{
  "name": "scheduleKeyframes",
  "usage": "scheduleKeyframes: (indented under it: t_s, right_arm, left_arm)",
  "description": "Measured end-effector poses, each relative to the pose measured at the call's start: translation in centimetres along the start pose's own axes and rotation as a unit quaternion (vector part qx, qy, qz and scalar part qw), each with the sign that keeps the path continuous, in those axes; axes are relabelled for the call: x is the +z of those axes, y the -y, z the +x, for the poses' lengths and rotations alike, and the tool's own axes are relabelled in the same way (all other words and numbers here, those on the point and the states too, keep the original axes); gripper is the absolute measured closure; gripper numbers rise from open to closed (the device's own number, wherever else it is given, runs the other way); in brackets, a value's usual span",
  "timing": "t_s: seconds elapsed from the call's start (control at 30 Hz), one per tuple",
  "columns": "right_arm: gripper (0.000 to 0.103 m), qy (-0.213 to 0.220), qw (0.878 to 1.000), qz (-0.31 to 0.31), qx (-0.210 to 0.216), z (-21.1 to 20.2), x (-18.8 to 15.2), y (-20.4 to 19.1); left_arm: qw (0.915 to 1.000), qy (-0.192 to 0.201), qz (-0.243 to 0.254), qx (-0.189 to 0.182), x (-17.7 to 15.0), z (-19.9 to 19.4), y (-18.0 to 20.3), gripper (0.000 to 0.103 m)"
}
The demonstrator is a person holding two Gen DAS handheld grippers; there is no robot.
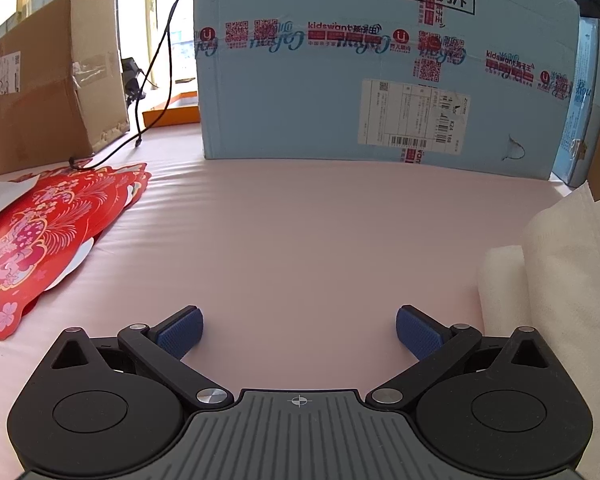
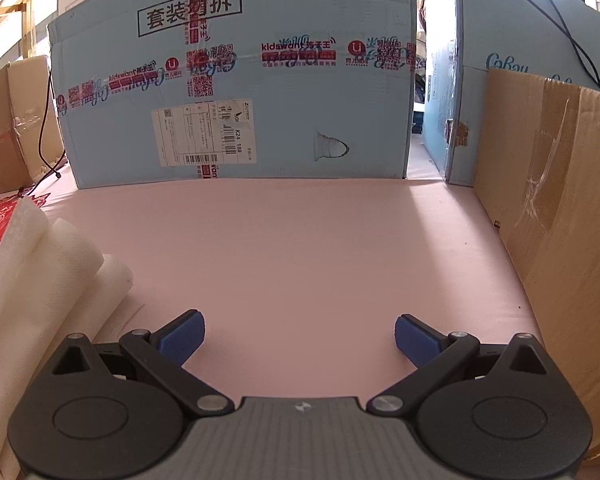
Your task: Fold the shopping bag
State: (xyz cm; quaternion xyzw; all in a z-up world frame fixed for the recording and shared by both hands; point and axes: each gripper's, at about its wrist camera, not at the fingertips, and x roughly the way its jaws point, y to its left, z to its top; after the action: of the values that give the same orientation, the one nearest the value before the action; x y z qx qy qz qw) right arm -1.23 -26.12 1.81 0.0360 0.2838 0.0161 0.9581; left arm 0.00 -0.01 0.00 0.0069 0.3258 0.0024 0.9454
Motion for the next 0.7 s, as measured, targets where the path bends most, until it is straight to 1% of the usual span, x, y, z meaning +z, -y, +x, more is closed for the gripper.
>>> scheduleKeyframes:
  t_s: [0.2,0.27,0.3,0.33,0.47,0.7]
  right_arm:
    - [0.000,-0.010,1.000,0.005,0.000,0.5,-0.3,0.0]
    - [0.000,-0.008,1.000,-0.001,-0.009,0.6,-0.4,-0.4]
    - [0.000,-0.013,1.000,-0.003,-0.011,0.6,-0.9,-0.4]
    - [0.000,-0.025,1.000,-0.006,-0.009,1.2,-0.4,-0.1]
    - [0.000,-0.023,1.000,-0.009,-0.010,0.9,-1.0,-0.2]
    - [0.000,-0.030,0.999,-0.010,-0.009,0.6,-0.1,-0.3]
  left_arm:
    - [1.0000,-0.002,0.000,0.000,0.0,0.0,0.1,0.000]
    - [1.0000,-0.002,-0.002,-0.001,-0.1,0.0,0.0,0.000]
    - [1.0000,-0.002,-0.002,-0.001,-0.1,0.0,0.0,0.000]
    - [1.0000,-0.002,-0.002,-0.002,-0.1,0.0,0.0,0.000]
    - [1.0000,-0.001,-0.002,-0.002,-0.1,0.0,0.0,0.000]
    - [1.0000,-0.001,-0.003,-0.002,0.0,0.2,-0.2,0.000]
